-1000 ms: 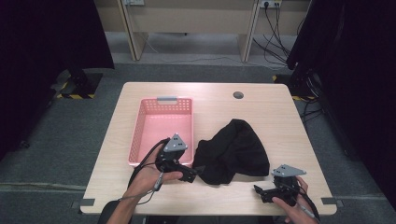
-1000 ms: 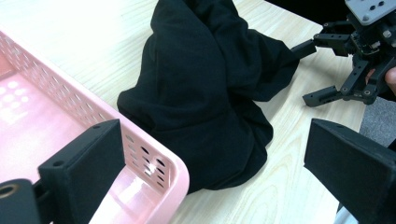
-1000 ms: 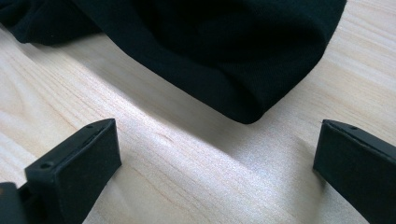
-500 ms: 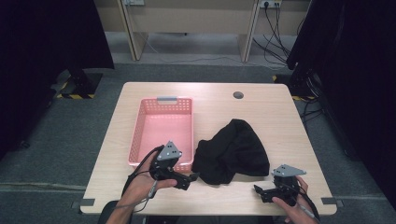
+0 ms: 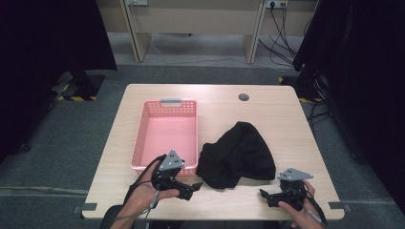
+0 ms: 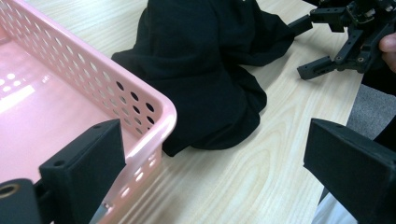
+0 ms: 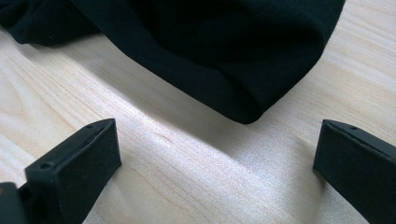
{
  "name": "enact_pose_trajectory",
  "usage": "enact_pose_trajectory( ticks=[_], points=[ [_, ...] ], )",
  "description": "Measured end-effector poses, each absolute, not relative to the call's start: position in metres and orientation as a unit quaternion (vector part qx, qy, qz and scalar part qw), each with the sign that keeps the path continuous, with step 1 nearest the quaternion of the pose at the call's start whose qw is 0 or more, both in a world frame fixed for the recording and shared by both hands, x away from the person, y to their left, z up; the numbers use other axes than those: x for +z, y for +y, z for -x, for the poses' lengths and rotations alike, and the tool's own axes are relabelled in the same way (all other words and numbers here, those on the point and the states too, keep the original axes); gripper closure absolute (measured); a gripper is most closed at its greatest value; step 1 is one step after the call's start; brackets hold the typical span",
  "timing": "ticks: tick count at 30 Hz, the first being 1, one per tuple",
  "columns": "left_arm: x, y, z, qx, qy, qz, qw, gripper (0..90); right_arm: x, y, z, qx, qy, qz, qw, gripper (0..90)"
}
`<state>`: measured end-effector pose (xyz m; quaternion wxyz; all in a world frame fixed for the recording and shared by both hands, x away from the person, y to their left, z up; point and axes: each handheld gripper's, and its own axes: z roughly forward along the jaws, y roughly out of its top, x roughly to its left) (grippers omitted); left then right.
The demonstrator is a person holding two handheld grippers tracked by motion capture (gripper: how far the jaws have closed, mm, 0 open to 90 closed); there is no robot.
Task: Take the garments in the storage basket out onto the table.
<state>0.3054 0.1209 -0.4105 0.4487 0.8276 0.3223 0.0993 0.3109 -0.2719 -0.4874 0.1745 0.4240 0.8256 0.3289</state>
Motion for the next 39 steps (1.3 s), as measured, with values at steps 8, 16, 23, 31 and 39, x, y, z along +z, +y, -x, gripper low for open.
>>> enact_pose_trajectory(
  ticks=[8, 16, 23, 31, 39],
  points=[
    [-0.415, 0.126, -0.297, 0.102, 0.323, -0.825, 0.452, 4.4, -0.487, -0.272, -0.311, 0.329, 0.826, -0.424, 0.175, 0.8],
    [-0.421, 0.130, -0.293, 0.106, 0.328, -0.822, 0.452, 4.5, -0.487, -0.272, -0.311, 0.329, 0.825, -0.425, 0.175, 0.8],
    [-0.427, 0.133, -0.292, 0.106, 0.333, -0.822, 0.450, 4.8, -0.487, -0.272, -0.311, 0.329, 0.825, -0.425, 0.175, 0.8],
    [-0.425, 0.132, -0.283, 0.100, 0.322, -0.823, 0.458, 4.7, -0.487, -0.272, -0.311, 0.329, 0.825, -0.425, 0.175, 0.8],
    [-0.425, 0.128, -0.274, 0.097, 0.311, -0.826, 0.459, 4.7, -0.487, -0.272, -0.311, 0.329, 0.825, -0.425, 0.175, 0.8]
  ],
)
